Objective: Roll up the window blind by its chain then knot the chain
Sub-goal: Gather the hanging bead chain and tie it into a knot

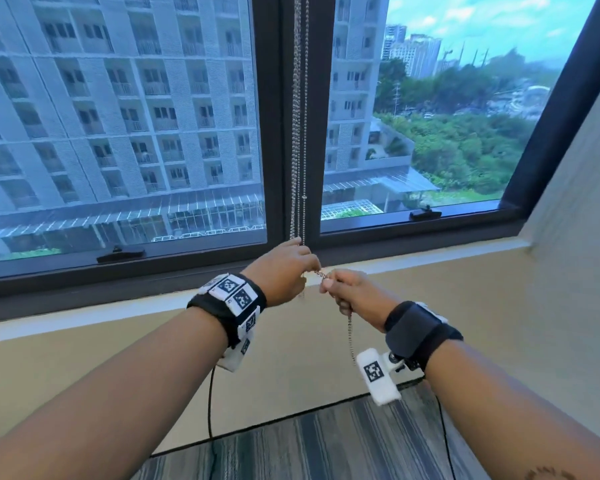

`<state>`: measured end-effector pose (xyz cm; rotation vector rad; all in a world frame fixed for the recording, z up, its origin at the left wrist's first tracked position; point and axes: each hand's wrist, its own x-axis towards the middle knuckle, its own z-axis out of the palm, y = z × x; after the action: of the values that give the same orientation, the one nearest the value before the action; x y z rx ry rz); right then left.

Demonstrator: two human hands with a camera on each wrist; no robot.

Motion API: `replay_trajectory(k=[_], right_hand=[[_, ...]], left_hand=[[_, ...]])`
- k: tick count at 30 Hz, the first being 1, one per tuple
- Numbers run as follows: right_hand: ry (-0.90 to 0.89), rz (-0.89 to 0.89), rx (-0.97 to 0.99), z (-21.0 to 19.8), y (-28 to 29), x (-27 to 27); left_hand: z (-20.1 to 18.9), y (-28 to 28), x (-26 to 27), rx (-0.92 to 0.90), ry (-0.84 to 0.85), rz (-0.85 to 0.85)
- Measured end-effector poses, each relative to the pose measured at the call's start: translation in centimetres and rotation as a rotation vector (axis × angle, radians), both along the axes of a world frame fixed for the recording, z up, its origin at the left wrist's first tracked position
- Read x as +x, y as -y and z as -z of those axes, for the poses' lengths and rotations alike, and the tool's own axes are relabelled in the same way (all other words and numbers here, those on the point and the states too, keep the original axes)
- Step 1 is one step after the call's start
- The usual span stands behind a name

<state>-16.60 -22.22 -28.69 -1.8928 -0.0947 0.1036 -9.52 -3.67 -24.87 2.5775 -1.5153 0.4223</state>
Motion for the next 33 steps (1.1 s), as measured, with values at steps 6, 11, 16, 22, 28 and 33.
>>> replay_trajectory(k=[6,11,16,22,28,33], right_hand=[[0.137,0.001,0.079,-7.9,0.3,-0.3],[0.249,-0.020,-0.023,-10.5,-0.4,1.1],[0.424,0.001,-0.252,-11.2,-0.4,2.7],[0.401,-0.080,-0.182,-12.3,1.4,5.0],[0.387,-0.126,-0.228,-12.7,3.8,7.5],[0.199,-0.217,0.143,-10.6,5.1,8.2]], left_hand=[[0.0,-1.0,-1.5,-0.700,-0.380,-0.118],[-1.4,0.8,-2.6,-1.315,-0.923,-0.027],[-1.5,2.7,-2.7,-1.548,-1.211,-0.088],[-2.3,3.9,-1.3,-1.474,-1.064,-0.329],[-3.5,5.1,-0.1,-1.176,-1.106,-0.340],[-1.7,5.6,-0.1,-1.365,-1.363,-0.237]])
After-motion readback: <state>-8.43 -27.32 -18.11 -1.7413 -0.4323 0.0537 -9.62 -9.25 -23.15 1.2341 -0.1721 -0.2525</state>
